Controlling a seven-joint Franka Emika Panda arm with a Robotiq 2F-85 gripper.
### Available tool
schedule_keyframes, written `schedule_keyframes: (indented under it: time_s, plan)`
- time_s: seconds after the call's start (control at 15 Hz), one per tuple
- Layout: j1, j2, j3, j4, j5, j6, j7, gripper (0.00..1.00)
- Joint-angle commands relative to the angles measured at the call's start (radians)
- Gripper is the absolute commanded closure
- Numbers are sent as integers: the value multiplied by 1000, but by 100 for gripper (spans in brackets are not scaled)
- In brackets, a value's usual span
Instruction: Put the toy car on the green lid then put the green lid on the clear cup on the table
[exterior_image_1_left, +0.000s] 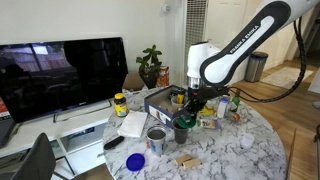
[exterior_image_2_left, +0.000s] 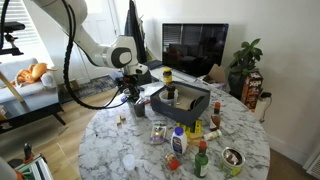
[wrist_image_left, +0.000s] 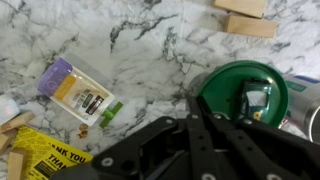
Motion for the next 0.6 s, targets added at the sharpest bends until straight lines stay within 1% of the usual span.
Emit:
schedule_keyframes:
  time_s: [0.0,0.53]
  plan:
    - [36,39,-48,12,-52,69,81,99]
    - [70,75,-96,7,-88,138,149,99]
